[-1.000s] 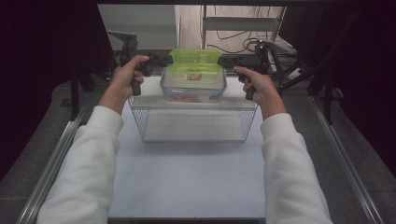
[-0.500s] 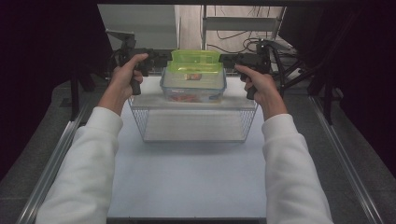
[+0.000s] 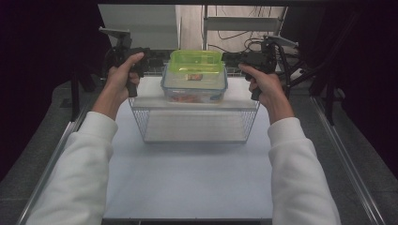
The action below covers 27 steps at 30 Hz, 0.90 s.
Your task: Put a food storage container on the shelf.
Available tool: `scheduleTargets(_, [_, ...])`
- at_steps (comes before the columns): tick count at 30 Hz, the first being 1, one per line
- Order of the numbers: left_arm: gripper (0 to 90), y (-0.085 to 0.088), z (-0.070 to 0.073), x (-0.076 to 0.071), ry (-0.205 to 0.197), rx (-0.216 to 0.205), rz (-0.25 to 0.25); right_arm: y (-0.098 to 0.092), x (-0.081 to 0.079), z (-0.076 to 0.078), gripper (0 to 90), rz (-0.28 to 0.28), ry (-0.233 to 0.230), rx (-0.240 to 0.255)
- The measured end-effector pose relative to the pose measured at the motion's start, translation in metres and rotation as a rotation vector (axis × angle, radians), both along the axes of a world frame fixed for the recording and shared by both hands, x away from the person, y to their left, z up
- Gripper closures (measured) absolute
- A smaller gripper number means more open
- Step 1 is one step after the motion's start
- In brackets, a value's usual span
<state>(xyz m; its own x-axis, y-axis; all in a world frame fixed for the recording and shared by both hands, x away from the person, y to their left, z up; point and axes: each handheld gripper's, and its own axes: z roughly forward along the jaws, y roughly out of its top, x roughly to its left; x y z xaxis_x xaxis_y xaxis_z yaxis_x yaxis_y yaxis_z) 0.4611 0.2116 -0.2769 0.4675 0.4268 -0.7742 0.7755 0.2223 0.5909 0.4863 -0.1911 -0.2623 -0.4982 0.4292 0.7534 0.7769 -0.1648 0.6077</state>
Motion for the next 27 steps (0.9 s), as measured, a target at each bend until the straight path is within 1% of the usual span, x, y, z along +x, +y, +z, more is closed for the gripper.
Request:
scheduleTargets(1, [32.5,0.001,0.002,-0.005,-0.016,0.003,0.001,0.000,-0.002,0.001,51.6,0.002,-0.004,-0.001])
scheduleTargets(2, [32.4,0.001,0.002,-0.005,-0.016,0.003,0.001,0.000,-0.002,0.001,51.6,0.002,-0.004,-0.001])
scheduleTargets(3, [32.0,0.002,0.003,-0.011,-0.029,0.008,-0.007,-0.001,-0.006,0.003,51.0,0.005,-0.016,-0.005])
scheduleTargets(6, [31.8,0.004,0.004,-0.021,-0.043,0.006,-0.010,-0.002,-0.014,0.006,50.5,0.012,-0.029,-0.005])
scheduleTargets(9, [31.6,0.006,0.006,-0.033,-0.072,0.015,-0.013,-0.004,-0.024,0.010,49.2,0.014,-0.052,-0.011])
scheduleTargets(11, [31.3,0.005,0.006,-0.042,-0.092,0.038,-0.017,-0.006,-0.032,0.012,48.4,0.019,-0.064,-0.016])
scheduleTargets(12, [31.0,0.005,0.006,-0.042,-0.092,0.038,-0.017,-0.007,-0.036,0.012,47.9,0.021,-0.072,-0.018])
scheduleTargets(13, [30.5,0.004,0.004,-0.051,-0.104,0.056,-0.028,-0.009,-0.040,0.011,47.5,0.022,-0.079,-0.023])
scheduleTargets(15, [29.6,0.003,0.003,-0.059,-0.115,0.077,-0.040,-0.011,-0.048,0.009,47.1,0.026,-0.086,-0.031])
scheduleTargets(16, [29.4,0.003,0.003,-0.059,-0.115,0.077,-0.040,-0.013,-0.051,0.008,47.2,0.028,-0.089,-0.034])
scheduleTargets(17, [29.2,0.003,0.000,-0.067,-0.121,0.078,-0.047,-0.014,-0.054,0.007,47.3,0.029,-0.094,-0.039])
scheduleTargets(18, [29.1,0.003,0.000,-0.067,-0.121,0.078,-0.047,-0.014,-0.054,0.007,47.3,0.029,-0.094,-0.039])
scheduleTargets(19, [29.1,0.003,-0.002,-0.076,-0.131,0.086,-0.041,-0.018,-0.061,0.006,47.2,0.026,-0.102,-0.052])
scheduleTargets(23, [29.1,0.005,-0.009,-0.091,-0.143,0.112,-0.039,-0.025,-0.075,0.005,46.6,0.028,-0.126,-0.071])
scheduleTargets(24, [29.1,0.005,-0.009,-0.091,-0.143,0.112,-0.039,-0.027,-0.079,0.005,46.3,0.035,-0.131,-0.076])
scheduleTargets(25, [29.1,0.006,-0.012,-0.099,-0.158,0.126,-0.040,-0.028,-0.083,0.004,46.1,0.038,-0.137,-0.084])
scheduleTargets(26, [29.1,0.006,-0.012,-0.099,-0.158,0.126,-0.040,-0.028,-0.083,0.004,46.1,0.038,-0.137,-0.084])
scheduleTargets(27, [29.1,0.007,-0.017,-0.106,-0.164,0.122,-0.048,-0.030,-0.089,0.002,45.7,0.051,-0.150,-0.094])
